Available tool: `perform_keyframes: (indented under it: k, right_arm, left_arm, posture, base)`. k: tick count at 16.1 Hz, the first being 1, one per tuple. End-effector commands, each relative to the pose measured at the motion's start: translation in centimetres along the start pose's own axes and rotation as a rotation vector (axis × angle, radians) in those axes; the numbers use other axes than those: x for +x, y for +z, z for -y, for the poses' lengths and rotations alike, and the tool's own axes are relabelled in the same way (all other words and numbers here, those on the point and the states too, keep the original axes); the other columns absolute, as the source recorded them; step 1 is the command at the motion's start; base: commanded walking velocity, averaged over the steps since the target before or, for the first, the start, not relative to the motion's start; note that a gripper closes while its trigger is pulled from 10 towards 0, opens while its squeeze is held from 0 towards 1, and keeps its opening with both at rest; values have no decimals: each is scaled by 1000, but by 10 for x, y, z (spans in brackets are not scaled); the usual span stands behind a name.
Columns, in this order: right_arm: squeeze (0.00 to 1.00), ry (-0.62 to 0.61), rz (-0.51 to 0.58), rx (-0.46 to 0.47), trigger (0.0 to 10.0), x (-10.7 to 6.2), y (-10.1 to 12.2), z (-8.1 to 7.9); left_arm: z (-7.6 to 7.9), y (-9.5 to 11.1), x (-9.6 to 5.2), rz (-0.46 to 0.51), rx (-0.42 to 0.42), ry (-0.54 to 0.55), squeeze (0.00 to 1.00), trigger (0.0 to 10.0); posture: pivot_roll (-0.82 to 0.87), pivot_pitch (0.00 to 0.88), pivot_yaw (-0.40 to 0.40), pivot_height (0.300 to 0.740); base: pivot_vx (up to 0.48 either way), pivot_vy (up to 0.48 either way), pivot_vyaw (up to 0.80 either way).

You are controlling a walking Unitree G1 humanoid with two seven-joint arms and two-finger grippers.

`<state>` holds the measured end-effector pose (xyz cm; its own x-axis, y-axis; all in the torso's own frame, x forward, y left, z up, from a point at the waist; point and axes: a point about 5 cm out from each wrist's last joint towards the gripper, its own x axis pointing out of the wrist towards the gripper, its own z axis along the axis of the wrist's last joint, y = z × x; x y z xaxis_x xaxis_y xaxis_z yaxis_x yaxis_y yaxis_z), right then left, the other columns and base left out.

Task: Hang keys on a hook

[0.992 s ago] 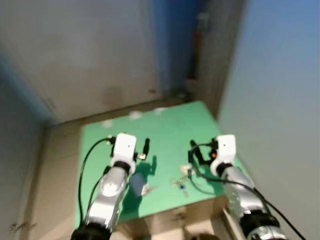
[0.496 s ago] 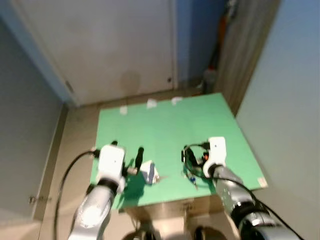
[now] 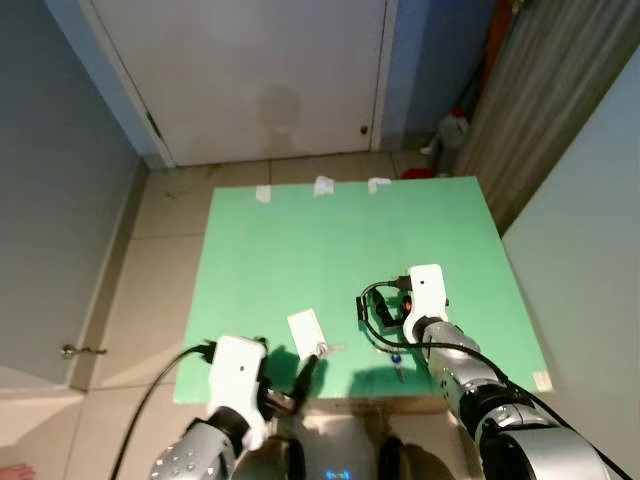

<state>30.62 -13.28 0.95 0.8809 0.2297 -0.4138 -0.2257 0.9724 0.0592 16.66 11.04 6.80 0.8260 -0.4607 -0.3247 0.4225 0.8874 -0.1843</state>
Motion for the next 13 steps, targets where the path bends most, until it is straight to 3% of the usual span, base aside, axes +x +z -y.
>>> perform_keyframes:
  k: [1, 5, 9, 13]
  right_arm:
    - [0, 6, -17, -22, 10000, 0, -3, 0]
    - [0, -25, -33, -24, 10000, -5, -9, 9]
    - [0, -71, -105, 97, 10000, -7, -21, 10]
    - [0, -94, -135, 166, 10000, -7, -24, 12]
  left_arm:
    - [7, -4, 2, -25, -15, -46, 0, 10000]
    - [16, 4, 7, -16, -31, -84, 0, 10000]
    - [26, -2, 8, -96, -87, -228, 0, 10000]
    - [25, 7, 12, -86, -151, -224, 0, 10000]
  posture:
    - [149, 233, 37, 740]
    - [134, 242, 34, 740]
    - [157, 262, 50, 740]
    - [150, 258, 46, 740]
  base:
    - [0, 0, 0]
    - [0, 0, 0]
    - [0, 0, 0]
    - [0, 0, 0]
